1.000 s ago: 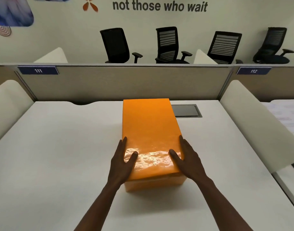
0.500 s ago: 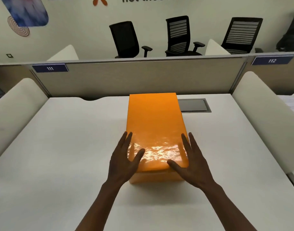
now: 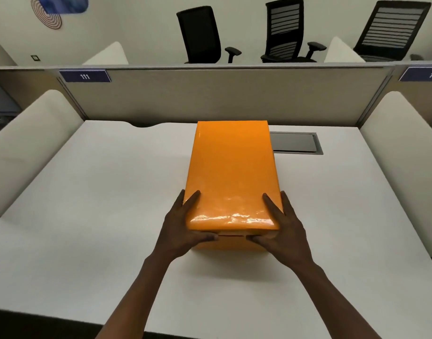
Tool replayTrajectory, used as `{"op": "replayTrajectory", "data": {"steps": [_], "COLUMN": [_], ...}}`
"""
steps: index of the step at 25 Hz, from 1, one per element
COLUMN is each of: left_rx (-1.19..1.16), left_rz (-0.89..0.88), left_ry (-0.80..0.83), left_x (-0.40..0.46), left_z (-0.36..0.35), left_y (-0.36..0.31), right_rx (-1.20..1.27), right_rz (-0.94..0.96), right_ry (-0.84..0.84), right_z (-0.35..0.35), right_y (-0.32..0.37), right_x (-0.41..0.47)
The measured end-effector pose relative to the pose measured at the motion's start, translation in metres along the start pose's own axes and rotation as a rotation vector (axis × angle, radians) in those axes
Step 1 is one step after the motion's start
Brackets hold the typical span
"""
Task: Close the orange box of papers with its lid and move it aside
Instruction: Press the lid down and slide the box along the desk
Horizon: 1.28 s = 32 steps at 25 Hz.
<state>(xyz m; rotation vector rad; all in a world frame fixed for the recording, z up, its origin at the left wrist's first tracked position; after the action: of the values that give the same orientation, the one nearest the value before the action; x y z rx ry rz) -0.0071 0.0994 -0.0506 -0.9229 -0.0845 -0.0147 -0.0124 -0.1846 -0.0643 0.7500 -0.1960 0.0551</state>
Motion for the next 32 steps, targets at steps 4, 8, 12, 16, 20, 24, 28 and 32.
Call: {"op": "replayTrajectory", "data": {"steps": [4, 8, 12, 16, 20, 24, 28, 32], "left_rx": [0.046, 0.161, 0.232, 0.209, 0.068, 0.007, 0.165, -0.142], "left_rz": [0.02, -0.032, -0.073, -0.112, -0.073, 0.05, -0.043, 0.108], "left_ry": [0.007, 0.024, 0.013, 0.015, 0.11, -0.001, 0.119, 0.093], "left_x": [0.001, -0.003, -0.001, 0.001, 0.003, 0.014, 0.02, 0.021], "left_z": [-0.005, -0.01, -0.012, -0.01, 0.003, 0.011, -0.002, 0.006], "left_y": [-0.001, 0.009, 0.01, 0.009, 0.008, 0.005, -0.004, 0.009], "right_rx": [-0.016, -0.062, -0.068, -0.018, 0.158, 0.322, 0.366, 0.529], "right_rz": [0.016, 0.05, 0.092, 0.081, 0.043, -0.161, -0.248, -0.397], "right_ry": [0.008, -0.01, 0.012, 0.035, 0.176, 0.04, 0.042, 0.004], "right_z": [-0.003, -0.006, -0.002, 0.003, 0.013, 0.013, 0.006, -0.001], "right_y": [-0.006, -0.011, -0.017, -0.018, -0.021, -0.019, -0.002, -0.011], "right_x": [0.001, -0.002, 0.001, 0.002, 0.004, 0.008, 0.01, 0.003]}}
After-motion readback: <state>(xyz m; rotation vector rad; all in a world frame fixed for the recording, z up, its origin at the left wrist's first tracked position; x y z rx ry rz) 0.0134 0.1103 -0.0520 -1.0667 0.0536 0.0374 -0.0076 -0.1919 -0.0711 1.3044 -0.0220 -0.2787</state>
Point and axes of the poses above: each hand's wrist, its own x-axis towards the middle knuckle, its own z-axis out of the back of the hand, y = z × x, the point moved 2 cm from there along x, towards the middle knuckle, and after that the axes turned 7 degrees about -y, right-handed, at the moved point
